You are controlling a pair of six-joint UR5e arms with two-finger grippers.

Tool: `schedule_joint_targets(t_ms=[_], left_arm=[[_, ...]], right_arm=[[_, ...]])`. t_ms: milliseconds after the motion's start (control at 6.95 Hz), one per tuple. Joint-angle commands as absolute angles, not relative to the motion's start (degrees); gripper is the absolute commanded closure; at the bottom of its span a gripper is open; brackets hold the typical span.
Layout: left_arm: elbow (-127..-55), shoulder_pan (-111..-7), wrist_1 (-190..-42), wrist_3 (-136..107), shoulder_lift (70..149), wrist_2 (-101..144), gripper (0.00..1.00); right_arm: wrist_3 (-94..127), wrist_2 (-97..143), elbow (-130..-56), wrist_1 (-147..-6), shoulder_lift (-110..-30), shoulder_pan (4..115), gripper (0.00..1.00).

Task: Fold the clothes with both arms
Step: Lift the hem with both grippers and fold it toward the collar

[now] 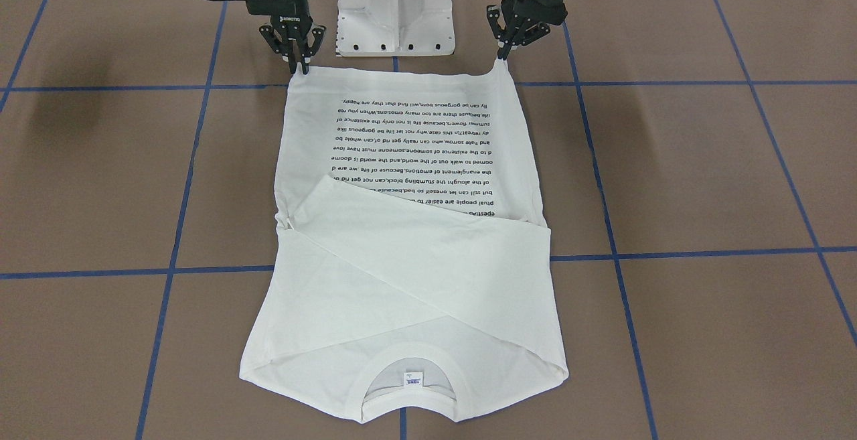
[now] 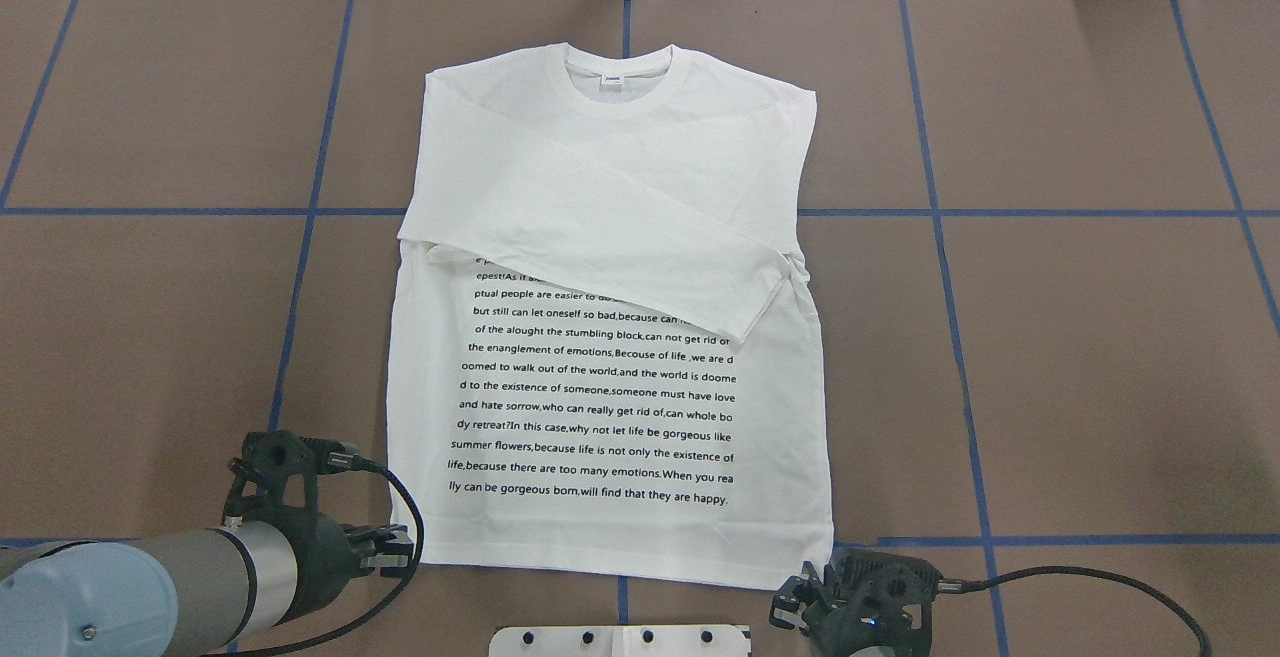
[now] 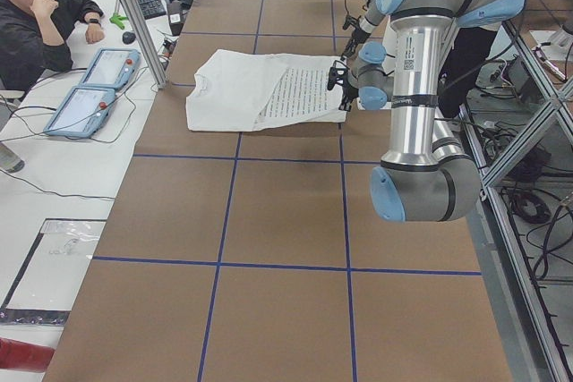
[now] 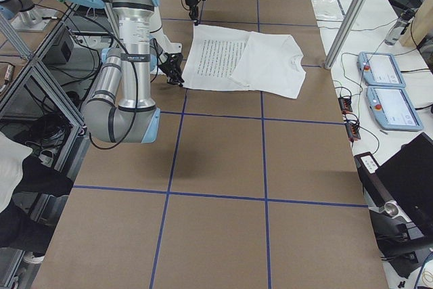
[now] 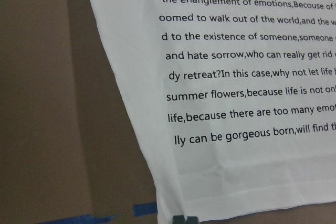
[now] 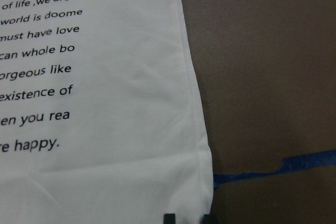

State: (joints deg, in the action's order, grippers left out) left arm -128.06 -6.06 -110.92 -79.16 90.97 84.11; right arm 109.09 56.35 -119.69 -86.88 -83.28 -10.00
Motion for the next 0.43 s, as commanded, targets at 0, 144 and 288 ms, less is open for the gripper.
schedule_joint_targets(t_ms=[0, 144, 288], left_arm=[[-129.1, -6.1, -110.8, -79.1, 91.0, 84.1, 1.0], [-130.2, -6.2, -110.8, -79.0, 91.0, 84.2, 1.0], [-131.5, -6.3, -110.6, -78.8, 91.1, 85.4, 1.0]], right_arm=[[108.5, 58.3, -124.0, -90.0, -83.7, -7.6, 1.0], [108.4, 61.4, -128.2, -95.4, -83.6, -6.4, 1.0], [108.4, 62.7, -131.7, -98.2, -83.6, -5.8, 1.0]])
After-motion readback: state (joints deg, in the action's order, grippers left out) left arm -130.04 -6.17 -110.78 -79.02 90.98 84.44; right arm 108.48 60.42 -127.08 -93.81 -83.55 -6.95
